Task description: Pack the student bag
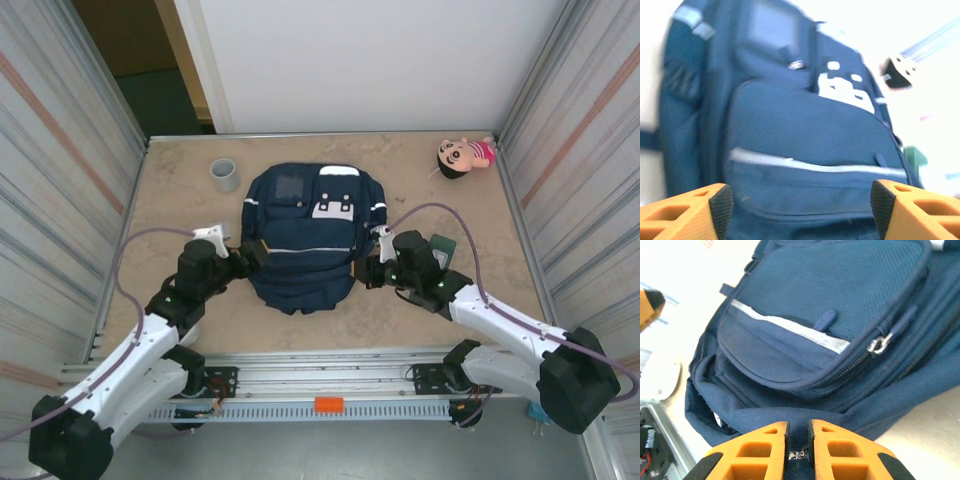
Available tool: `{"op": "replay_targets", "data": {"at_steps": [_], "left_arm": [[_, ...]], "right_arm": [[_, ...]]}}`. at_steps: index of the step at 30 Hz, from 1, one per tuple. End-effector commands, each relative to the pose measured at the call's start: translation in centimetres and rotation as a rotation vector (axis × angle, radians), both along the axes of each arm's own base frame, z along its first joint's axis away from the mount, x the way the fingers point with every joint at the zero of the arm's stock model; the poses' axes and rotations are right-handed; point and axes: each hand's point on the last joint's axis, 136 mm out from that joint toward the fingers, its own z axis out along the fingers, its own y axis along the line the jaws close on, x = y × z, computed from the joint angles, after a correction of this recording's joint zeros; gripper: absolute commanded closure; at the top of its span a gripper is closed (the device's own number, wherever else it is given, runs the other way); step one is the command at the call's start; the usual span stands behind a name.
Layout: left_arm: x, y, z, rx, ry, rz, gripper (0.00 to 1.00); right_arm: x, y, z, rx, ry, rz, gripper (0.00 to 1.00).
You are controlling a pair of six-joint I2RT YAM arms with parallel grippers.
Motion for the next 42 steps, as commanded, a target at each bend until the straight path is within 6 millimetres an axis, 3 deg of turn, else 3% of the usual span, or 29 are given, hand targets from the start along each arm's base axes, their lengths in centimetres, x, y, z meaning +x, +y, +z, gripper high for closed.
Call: {"op": "replay_targets", "data": {"at_steps": [1,4,6,9,12,14,19,22,25,31,36,42], "left_arm": [[-1.5,-3.1,1.9,0.335,-0.308,-0.314,0.27],[-4.0,-7.0,1.5,0.443,-0.414,-0.593,0.27],[-4.4,-8.6,0.3,0.550,-0.440,-0.684,0.27],[-4.0,-10.8,-1.5,0.692,-0.457,-0.767,0.24],[-2.5,-12.7,-2.4,0.723,-0.455,-0.791,0.24],[-1.3,-13.6,-2.9,0.752,-0.452,-0.784,0.37],[-0.2,-13.9,-3.3,0.756,-0.446,-0.735,0.84],[-0.3,-13.3,-2.2,0.656,-0.427,-0.700,0.97],[-0.6,-13.2,-0.8,0.516,-0.413,-0.664,0.98],[-1.4,-13.7,0.0,0.432,-0.438,-0.674,0.98],[-1.3,-13.5,-0.2,0.464,-0.430,-0.687,0.98],[-1.5,-13.6,0.0,0.448,-0.438,-0.694,0.98]], "right_arm": [[0.3,2.0,4.1,0.059,-0.096,0.088,1.00],[0.3,2.7,4.7,0.075,-0.102,0.113,1.00],[0.3,3.1,5.1,0.077,-0.111,0.127,1.00],[0.3,3.5,5.4,0.079,-0.116,0.142,1.00],[0.2,3.7,5.6,0.084,-0.118,0.155,1.00],[0.2,3.8,5.9,0.087,-0.121,0.158,1.00],[1.0,2.3,5.3,0.069,-0.119,0.095,1.00],[1.4,1.6,4.6,0.061,-0.096,0.059,1.00],[1.0,2.4,4.1,0.063,-0.090,0.075,0.99],[0.2,2.9,2.9,0.067,-0.060,0.081,0.81],[-1.3,1.9,2.6,0.086,-0.026,0.099,0.61],[-2.8,-0.9,2.5,0.113,0.021,0.044,0.54]]}}
